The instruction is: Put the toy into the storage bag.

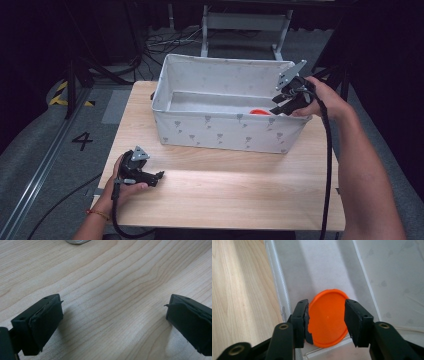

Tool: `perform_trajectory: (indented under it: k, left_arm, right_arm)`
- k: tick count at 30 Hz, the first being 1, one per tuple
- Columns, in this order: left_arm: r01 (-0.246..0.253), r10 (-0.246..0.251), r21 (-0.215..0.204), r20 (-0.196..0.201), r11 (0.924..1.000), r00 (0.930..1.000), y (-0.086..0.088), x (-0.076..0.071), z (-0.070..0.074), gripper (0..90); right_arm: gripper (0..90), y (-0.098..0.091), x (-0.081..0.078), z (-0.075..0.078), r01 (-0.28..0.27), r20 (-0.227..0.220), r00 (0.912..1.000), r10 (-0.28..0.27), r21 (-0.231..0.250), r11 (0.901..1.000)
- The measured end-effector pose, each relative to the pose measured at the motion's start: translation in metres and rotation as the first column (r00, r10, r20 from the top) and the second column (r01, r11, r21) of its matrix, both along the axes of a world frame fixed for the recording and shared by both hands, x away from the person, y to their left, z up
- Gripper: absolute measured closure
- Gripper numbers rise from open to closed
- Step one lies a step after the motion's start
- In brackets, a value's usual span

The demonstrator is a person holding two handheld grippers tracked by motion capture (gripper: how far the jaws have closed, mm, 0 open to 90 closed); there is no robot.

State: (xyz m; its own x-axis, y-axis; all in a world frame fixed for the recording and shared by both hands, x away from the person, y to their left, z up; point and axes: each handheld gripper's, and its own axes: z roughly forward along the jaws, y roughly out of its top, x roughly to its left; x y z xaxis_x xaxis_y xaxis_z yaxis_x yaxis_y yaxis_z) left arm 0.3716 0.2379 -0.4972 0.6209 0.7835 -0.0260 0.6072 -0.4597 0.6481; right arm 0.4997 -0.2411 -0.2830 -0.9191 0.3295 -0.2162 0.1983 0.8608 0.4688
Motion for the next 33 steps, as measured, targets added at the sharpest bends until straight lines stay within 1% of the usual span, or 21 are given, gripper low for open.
perform_trajectory:
  k: [1, 2, 3, 6, 8, 10, 11, 12, 13, 14, 16, 18, 20, 21, 22, 24, 27, 28, 30, 33]
  left_arm:
    - [0.001, -0.001, 0.0, -0.001, 1.0, 1.0, 0.0, 0.0, 0.0, 1.2]
    - [0.001, -0.001, 0.0, -0.001, 1.0, 1.0, 0.0, 0.0, 0.0, 1.2]
    - [0.001, -0.001, 0.0, -0.002, 1.0, 1.0, 0.0, 0.0, 0.0, 1.2]
    - [0.001, -0.001, 0.0, -0.001, 1.0, 1.0, 0.0, 0.0, 0.0, 1.2]
    - [0.0, 0.0, 0.0, 0.0, 1.0, 1.0, 0.0, 0.0, 0.0, 1.2]
    - [0.0, 0.0, 0.0, 0.0, 1.0, 1.0, 0.0, 0.0, 0.0, 1.2]
    - [0.0, 0.0, 0.0, 0.0, 1.0, 1.0, 0.0, 0.0, 0.0, 1.2]
    - [0.0, 0.0, 0.0, 0.0, 1.0, 1.0, 0.0, 0.0, 0.0, 1.2]
    - [0.0, 0.0, 0.0, 0.0, 1.0, 1.0, 0.0, 0.0, 0.0, 1.3]
    - [0.0, 0.0, 0.0, 0.0, 1.0, 1.0, 0.0, 0.0, 0.0, 1.3]
    - [0.0, 0.0, 0.0, 0.0, 1.0, 1.0, 0.0, 0.0, 0.0, 1.2]
    - [0.0, 0.0, 0.0, 0.0, 1.0, 1.0, 0.0, 0.0, 0.0, 1.2]
    - [0.001, -0.001, 0.0, 0.0, 1.0, 1.0, 0.0, 0.0, 0.0, 1.2]
    - [0.001, -0.001, 0.0, -0.002, 1.0, 1.0, 0.0, 0.0, 0.0, 1.2]
    - [0.001, -0.001, 0.0, -0.001, 1.0, 1.0, 0.0, 0.0, 0.0, 1.2]
    - [0.001, -0.001, 0.0, -0.001, 1.0, 1.0, 0.0, 0.0, 0.0, 1.2]
    - [0.002, -0.002, 0.0, -0.002, 1.0, 1.0, 0.0, 0.0, 0.0, 1.2]
    - [0.001, -0.001, 0.0, -0.002, 1.0, 1.0, 0.0, 0.0, 0.0, 1.2]
    - [0.0, 0.0, 0.0, 0.0, 1.0, 1.0, 0.0, 0.0, 0.0, 1.2]
    - [0.001, -0.001, 0.0, -0.002, 1.0, 1.0, 0.0, 0.0, 0.0, 1.2]
  right_arm:
    - [51.0, -0.001, -0.002, 0.001, 0.006, 0.011, 0.9999, -0.006, 0.009, 0.9999]
    - [51.0, -0.001, -0.002, 0.001, 0.006, 0.011, 0.9999, -0.006, 0.009, 0.9999]
    - [48.2, -0.002, -0.003, 0.002, 0.014, 0.024, 0.9996, -0.014, 0.021, 0.9997]
    - [40.0, -0.006, -0.007, 0.005, 0.055, 0.056, 0.9967, -0.059, 0.066, 0.9963]
    - [35.6, -0.007, -0.011, 0.007, 0.067, 0.07, 0.9948, -0.074, 0.095, 0.9932]
    - [31.2, -0.008, -0.015, 0.008, 0.079, 0.089, 0.9919, -0.091, 0.13, 0.9884]
    - [29.9, -0.009, -0.016, 0.009, 0.087, 0.088, 0.9911, -0.1, 0.143, 0.9859]
    - [26.1, -0.009, -0.021, 0.01, 0.105, 0.1, 0.9874, -0.123, 0.168, 0.9802]
    - [26.1, -0.009, -0.021, 0.01, 0.105, 0.1, 0.9874, -0.123, 0.168, 0.9802]
    - [25.3, -0.009, -0.024, 0.01, 0.108, 0.117, 0.9847, -0.129, 0.176, 0.9785]
    - [22.5, -0.01, -0.029, 0.01, 0.113, 0.125, 0.9825, -0.138, 0.192, 0.975]
    - [22.2, -0.011, -0.037, 0.01, 0.122, 0.137, 0.9786, -0.153, 0.216, 0.9688]
    - [22.1, -0.013, -0.042, 0.009, 0.13, 0.14, 0.9764, -0.164, 0.228, 0.9649]
    - [21.9, -0.013, -0.044, 0.009, 0.131, 0.149, 0.9745, -0.168, 0.229, 0.9645]
    - [21.8, -0.014, -0.047, 0.008, 0.136, 0.156, 0.9719, -0.176, 0.239, 0.9614]
    - [21.8, -0.016, -0.053, 0.007, 0.145, 0.172, 0.9666, -0.19, 0.246, 0.9584]
    - [22.1, -0.019, -0.06, 0.007, 0.15, 0.175, 0.9642, -0.199, 0.261, 0.9536]
    - [22.1, -0.019, -0.06, 0.007, 0.15, 0.175, 0.9642, -0.199, 0.261, 0.9536]
    - [22.0, -0.022, -0.065, 0.006, 0.161, 0.178, 0.9612, -0.211, 0.259, 0.9524]
    - [22.2, -0.025, -0.072, 0.005, 0.165, 0.187, 0.9574, -0.22, 0.271, 0.9483]
